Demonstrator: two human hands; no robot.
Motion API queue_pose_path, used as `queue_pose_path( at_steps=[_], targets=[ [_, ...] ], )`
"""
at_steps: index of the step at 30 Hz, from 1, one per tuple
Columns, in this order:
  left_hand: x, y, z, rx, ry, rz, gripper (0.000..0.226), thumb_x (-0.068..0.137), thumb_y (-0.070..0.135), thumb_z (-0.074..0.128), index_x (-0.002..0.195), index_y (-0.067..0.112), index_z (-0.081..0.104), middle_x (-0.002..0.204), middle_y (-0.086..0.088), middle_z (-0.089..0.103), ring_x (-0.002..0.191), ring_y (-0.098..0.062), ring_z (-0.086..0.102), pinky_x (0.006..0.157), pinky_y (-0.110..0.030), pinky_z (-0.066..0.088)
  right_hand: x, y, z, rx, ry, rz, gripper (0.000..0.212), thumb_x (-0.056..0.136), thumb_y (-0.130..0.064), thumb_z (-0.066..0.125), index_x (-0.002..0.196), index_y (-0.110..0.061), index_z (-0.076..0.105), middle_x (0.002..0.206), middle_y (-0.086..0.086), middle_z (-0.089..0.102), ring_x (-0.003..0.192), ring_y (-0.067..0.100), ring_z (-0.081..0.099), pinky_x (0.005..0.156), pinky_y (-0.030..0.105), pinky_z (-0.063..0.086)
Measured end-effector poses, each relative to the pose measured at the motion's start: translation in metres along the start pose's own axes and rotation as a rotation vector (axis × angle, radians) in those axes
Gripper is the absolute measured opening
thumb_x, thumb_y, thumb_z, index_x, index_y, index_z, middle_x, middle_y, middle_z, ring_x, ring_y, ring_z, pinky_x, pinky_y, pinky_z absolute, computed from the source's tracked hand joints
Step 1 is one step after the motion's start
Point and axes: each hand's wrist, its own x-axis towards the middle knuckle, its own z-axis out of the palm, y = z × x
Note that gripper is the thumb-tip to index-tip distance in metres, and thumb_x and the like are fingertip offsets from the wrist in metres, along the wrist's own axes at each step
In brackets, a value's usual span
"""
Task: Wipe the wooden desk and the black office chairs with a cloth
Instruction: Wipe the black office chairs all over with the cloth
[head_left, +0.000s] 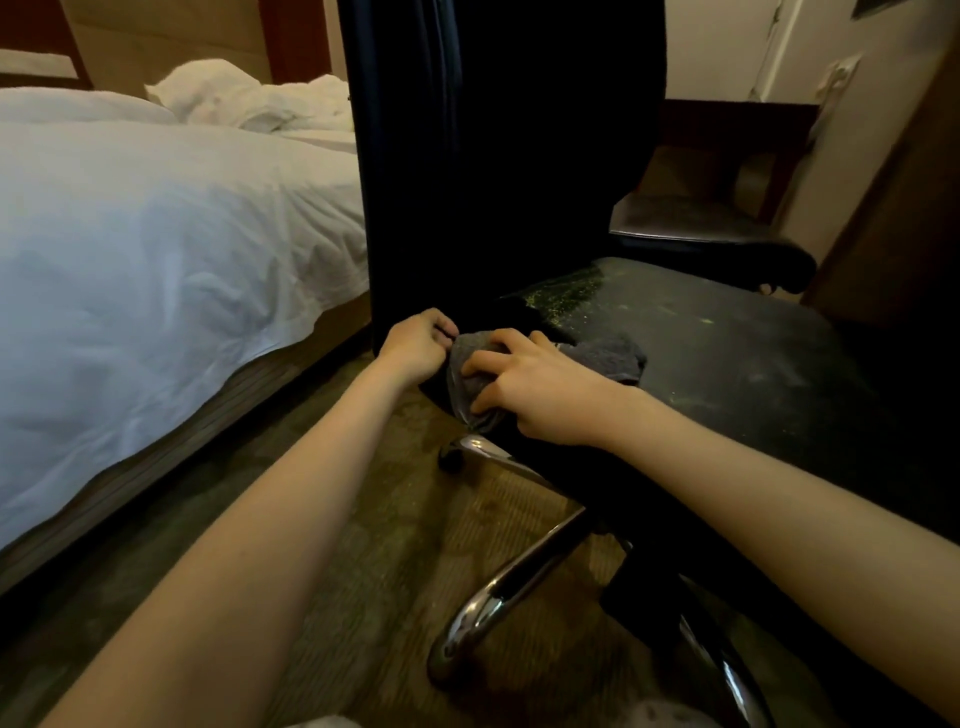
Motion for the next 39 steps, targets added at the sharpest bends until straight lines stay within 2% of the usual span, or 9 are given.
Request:
queue_pose_path(
  at_steps=[5,11,14,17,21,25,30,34,39],
  targets=[
    [0.004,-0.002,0.006,-0.028,-0.032,-0.083,0.022,0.093,0.001,0.046,0.106,0.014,0.059,0.09,0.003,0.052,0.092,-0.025,0.052,0.083,-0.03,0.043,0.0,-0.007,0.0,-0.003,0.016,0.023,0.045,0.094,-0.008,0.045,0.135,-0.025,0.05,0.147,0.002,0.029,0.135,0.033,0.02,0.103,0.049,0.029],
    [0.002,-0.002,0.008,-0.126,-0.004,-0.167,0.024,0.089,0.01,0.06,0.077,0.031,0.056,0.073,0.007,0.046,0.115,-0.041,0.048,0.111,-0.051,0.029,-0.042,0.006,0.005,-0.065,-0.028,-0.066,0.044,0.087,-0.009,0.057,0.129,-0.023,0.057,0.146,0.005,0.036,0.136,0.04,0.021,0.102,0.053,0.032],
    [-0.002,0.009,0.012,-0.095,0.032,-0.183,0.024,0.09,0.013,0.06,0.074,0.031,0.055,0.09,0.0,0.056,0.121,-0.039,0.044,0.112,-0.051,0.023,-0.066,-0.001,0.018,-0.188,0.121,-0.099,0.032,0.063,-0.006,0.081,0.093,-0.016,0.075,0.116,0.013,0.063,0.114,0.05,0.051,0.08,0.062,0.047],
    [-0.008,0.021,0.02,0.045,0.12,-0.193,0.022,0.092,0.015,0.054,0.077,0.03,0.059,0.122,-0.009,0.053,0.125,-0.036,0.035,0.109,-0.052,0.018,-0.052,-0.019,0.009,-0.232,0.078,-0.016,0.028,0.085,-0.011,0.062,0.113,-0.015,0.067,0.129,0.011,0.051,0.124,0.046,0.04,0.091,0.062,0.039],
    [-0.012,0.023,0.02,-0.055,0.138,-0.229,0.03,0.093,0.013,0.052,0.068,0.03,0.053,0.121,-0.013,0.057,0.125,-0.037,0.038,0.113,-0.049,0.018,-0.019,-0.038,0.004,-0.227,0.031,0.088,0.037,0.096,-0.016,0.046,0.133,-0.013,0.05,0.144,0.011,0.033,0.137,0.042,0.02,0.104,0.063,0.026],
    [-0.012,0.015,0.02,0.014,0.13,-0.197,0.03,0.094,0.019,0.052,0.07,0.036,0.055,0.123,-0.01,0.057,0.127,-0.037,0.036,0.113,-0.056,0.015,-0.048,-0.029,0.015,-0.198,0.075,0.022,0.03,0.095,-0.014,0.048,0.123,-0.016,0.059,0.143,0.009,0.037,0.138,0.042,0.019,0.104,0.062,0.025],
    [-0.016,0.025,0.022,0.02,0.159,-0.194,0.029,0.094,0.014,0.05,0.072,0.031,0.055,0.131,-0.012,0.05,0.135,-0.04,0.021,0.113,-0.058,0.005,-0.121,0.005,0.025,-0.075,0.239,-0.162,0.028,0.063,-0.013,0.079,0.089,-0.023,0.074,0.116,0.005,0.064,0.116,0.043,0.053,0.081,0.055,0.049],
    [-0.022,0.034,0.024,0.052,0.184,-0.199,0.024,0.096,0.012,0.045,0.08,0.026,0.057,0.132,-0.013,0.047,0.133,-0.04,0.022,0.108,-0.063,0.008,-0.115,0.019,0.016,0.099,0.192,-0.103,0.046,0.063,-0.009,0.071,0.105,-0.027,0.07,0.129,0.001,0.057,0.121,0.038,0.048,0.08,0.048,0.048],
    [-0.026,0.034,0.025,0.061,0.241,-0.215,0.02,0.095,0.012,0.045,0.089,0.023,0.06,0.127,-0.013,0.05,0.129,-0.039,0.029,0.108,-0.064,0.01,-0.063,0.061,0.023,0.347,0.101,0.177,0.059,0.08,0.003,0.048,0.128,-0.03,0.057,0.146,-0.002,0.039,0.128,0.03,0.037,0.099,0.04,0.039]
  ],
)
